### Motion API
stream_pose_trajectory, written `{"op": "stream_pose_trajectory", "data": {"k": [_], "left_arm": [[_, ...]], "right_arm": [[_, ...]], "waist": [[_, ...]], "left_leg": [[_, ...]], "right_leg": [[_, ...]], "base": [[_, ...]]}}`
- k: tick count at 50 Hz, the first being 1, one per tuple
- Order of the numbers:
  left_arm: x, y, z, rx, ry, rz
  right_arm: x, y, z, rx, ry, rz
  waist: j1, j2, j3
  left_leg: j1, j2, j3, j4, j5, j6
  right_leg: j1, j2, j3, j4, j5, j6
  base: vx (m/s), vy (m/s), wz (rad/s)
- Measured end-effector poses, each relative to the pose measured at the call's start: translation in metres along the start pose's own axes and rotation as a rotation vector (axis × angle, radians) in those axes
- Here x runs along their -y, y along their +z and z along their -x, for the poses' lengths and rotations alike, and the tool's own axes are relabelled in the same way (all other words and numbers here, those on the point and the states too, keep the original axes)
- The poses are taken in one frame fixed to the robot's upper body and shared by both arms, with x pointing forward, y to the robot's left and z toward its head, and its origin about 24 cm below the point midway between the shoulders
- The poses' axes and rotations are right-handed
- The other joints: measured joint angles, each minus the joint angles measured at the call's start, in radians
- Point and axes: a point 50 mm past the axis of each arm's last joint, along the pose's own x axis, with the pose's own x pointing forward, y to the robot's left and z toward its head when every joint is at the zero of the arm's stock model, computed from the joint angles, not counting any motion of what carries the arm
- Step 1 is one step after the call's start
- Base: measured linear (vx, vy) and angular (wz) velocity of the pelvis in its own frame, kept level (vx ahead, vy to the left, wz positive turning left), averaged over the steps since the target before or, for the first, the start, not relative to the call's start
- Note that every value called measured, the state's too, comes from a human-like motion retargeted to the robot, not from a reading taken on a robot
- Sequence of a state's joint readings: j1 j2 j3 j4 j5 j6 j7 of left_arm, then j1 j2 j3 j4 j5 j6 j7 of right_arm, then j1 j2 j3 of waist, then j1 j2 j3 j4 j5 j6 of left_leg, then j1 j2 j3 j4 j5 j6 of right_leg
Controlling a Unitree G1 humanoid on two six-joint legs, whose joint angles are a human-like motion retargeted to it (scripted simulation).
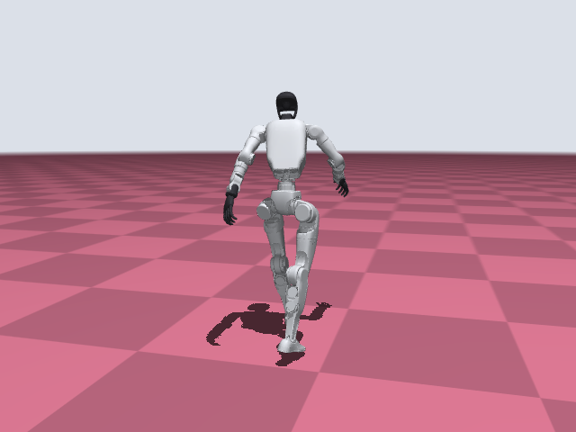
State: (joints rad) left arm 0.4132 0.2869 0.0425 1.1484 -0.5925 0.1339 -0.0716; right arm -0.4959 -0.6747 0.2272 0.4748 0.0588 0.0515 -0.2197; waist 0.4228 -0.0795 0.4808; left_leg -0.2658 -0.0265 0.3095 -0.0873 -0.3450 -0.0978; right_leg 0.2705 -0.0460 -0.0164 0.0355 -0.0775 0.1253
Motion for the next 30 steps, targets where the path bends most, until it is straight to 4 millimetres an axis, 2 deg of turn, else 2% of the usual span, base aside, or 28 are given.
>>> {"op": "stream_pose_trajectory", "data": {"k": [2,5,7,8,10,12,14,17,19,20,22,23,25,27,28,30], "left_arm": [[0.011,0.002,-0.002,-0.024,-0.035,-0.011],[0.035,0.02,-0.005,-0.033,-0.138,-0.121],[0.056,0.056,-0.005,0.049,-0.19,-0.23],[0.069,0.08,-0.002,0.12,-0.203,-0.271],[0.098,0.135,0.013,0.305,-0.226,-0.299],[0.132,0.19,0.042,0.527,-0.296,-0.267],[0.166,0.235,0.083,0.747,-0.429,-0.221],[0.206,0.279,0.158,1.044,-0.689,-0.166],[0.222,0.297,0.208,1.213,-0.844,-0.146],[0.227,0.303,0.232,1.29,-0.911,-0.136],[0.23,0.311,0.266,1.405,-1.002,-0.094],[0.229,0.314,0.277,1.443,-1.032,-0.067],[0.225,0.316,0.283,1.465,-1.062,-0.026],[0.219,0.313,0.263,1.397,-1.047,0.0],[0.215,0.31,0.247,1.341,-1.02,0.008],[0.206,0.297,0.204,1.192,-0.93,0.004]], "right_arm": [[-0.018,-0.018,0.012,-0.065,0.067,-0.051],[-0.056,-0.066,0.048,-0.245,0.231,-0.1],[-0.086,-0.105,0.085,-0.415,0.363,-0.104],[-0.1,-0.123,0.106,-0.507,0.427,-0.093],[-0.123,-0.156,0.154,-0.691,0.559,-0.047],[-0.141,-0.182,0.206,-0.862,0.711,0.013],[-0.151,-0.199,0.261,-1.01,0.872,0.057],[-0.153,-0.211,0.331,-1.183,1.071,0.085],[-0.15,-0.213,0.361,-1.262,1.146,0.09],[-0.148,-0.214,0.373,-1.295,1.171,0.092],[-0.144,-0.216,0.384,-1.341,1.192,0.111],[-0.142,-0.217,0.387,-1.358,1.196,0.123],[-0.14,-0.218,0.387,-1.389,1.186,0.138],[-0.138,-0.22,0.38,-1.416,1.145,0.131],[-0.137,-0.221,0.374,-1.426,1.111,0.121],[-0.137,-0.223,0.357,-1.43,1.02,0.092]], "waist": [[-0.009,0.012,-0.004],[-0.034,0.054,-0.027],[-0.054,0.058,-0.067],[-0.07,0.051,-0.085],[-0.116,0.042,-0.105],[-0.18,0.044,-0.113],[-0.248,0.052,-0.124],[-0.348,0.057,-0.145],[-0.412,0.042,-0.153],[-0.444,0.03,-0.154],[-0.5,-0.009,-0.142],[-0.521,-0.029,-0.133],[-0.544,-0.055,-0.118],[-0.547,-0.064,-0.117],[-0.546,-0.065,-0.118],[-0.538,-0.064,-0.117]], "left_leg": [[0.059,0.021,0.013,0.0,0.108,0.002],[0.161,0.092,0.077,0.004,0.316,0.021],[0.173,0.115,0.065,0.023,0.367,0.052],[0.173,0.113,0.058,0.032,0.355,0.072],[0.181,0.095,0.028,0.05,0.279,0.098],[0.203,0.068,-0.049,0.067,0.175,0.094],[0.233,0.041,-0.152,0.078,0.083,0.076],[0.286,0.003,-0.291,0.08,-0.033,0.049],[0.328,-0.027,-0.356,0.077,-0.08,0.043],[0.352,-0.045,-0.386,0.075,-0.096,0.043],[0.424,-0.089,-0.449,0.066,-0.128,0.045],[0.469,-0.106,-0.478,0.058,-0.15,0.043],[0.556,-0.117,-0.515,0.047,-0.176,0.033],[0.624,-0.112,-0.506,0.049,-0.141,0.017],[0.651,-0.107,-0.489,0.057,-0.1,0.01],[0.692,-0.096,-0.448,0.095,0.066,0.001]], "right_leg": [[0.03,0.028,-0.002,0.055,0.064,-0.023],[-0.017,0.085,-0.044,0.294,0.227,-0.044],[-0.174,0.078,-0.109,0.566,0.334,-0.029],[-0.261,0.053,-0.149,0.692,0.355,-0.036],[-0.406,-0.01,-0.209,0.882,0.281,-0.085],[-0.504,-0.03,-0.21,0.946,0.159,-0.108],[-0.572,-0.015,-0.175,0.911,0.091,-0.094],[-0.628,-0.007,-0.137,0.722,0.033,-0.068],[-0.627,-0.031,-0.151,0.51,0.041,-0.051],[-0.616,-0.047,-0.164,0.386,0.058,-0.039],[-0.574,-0.076,-0.211,0.14,0.091,0.013],[-0.555,-0.081,-0.238,0.048,0.093,0.05],[-0.529,-0.061,-0.275,-0.066,0.085,0.111],[-0.495,-0.017,-0.243,-0.105,0.108,0.118],[-0.468,0.003,-0.208,-0.112,0.127,0.102],[-0.402,0.028,-0.155,-0.107,0.136,0.057]], "base": [[0.9,0.14,0.33],[0.91,0.18,0.57],[0.84,0.17,0.85],[0.81,0.16,1.19],[0.81,0.15,1.57],[0.81,0.1,1.96],[0.8,0.04,2.02],[0.8,-0.04,1.76],[0.81,-0.12,1.46],[0.83,-0.17,1.26],[0.88,-0.21,0.97],[0.92,-0.24,0.52],[0.94,-0.25,0.02],[0.97,-0.23,-0.41],[1.0,-0.2,-0.5],[1.03,-0.18,-0.48]]}}
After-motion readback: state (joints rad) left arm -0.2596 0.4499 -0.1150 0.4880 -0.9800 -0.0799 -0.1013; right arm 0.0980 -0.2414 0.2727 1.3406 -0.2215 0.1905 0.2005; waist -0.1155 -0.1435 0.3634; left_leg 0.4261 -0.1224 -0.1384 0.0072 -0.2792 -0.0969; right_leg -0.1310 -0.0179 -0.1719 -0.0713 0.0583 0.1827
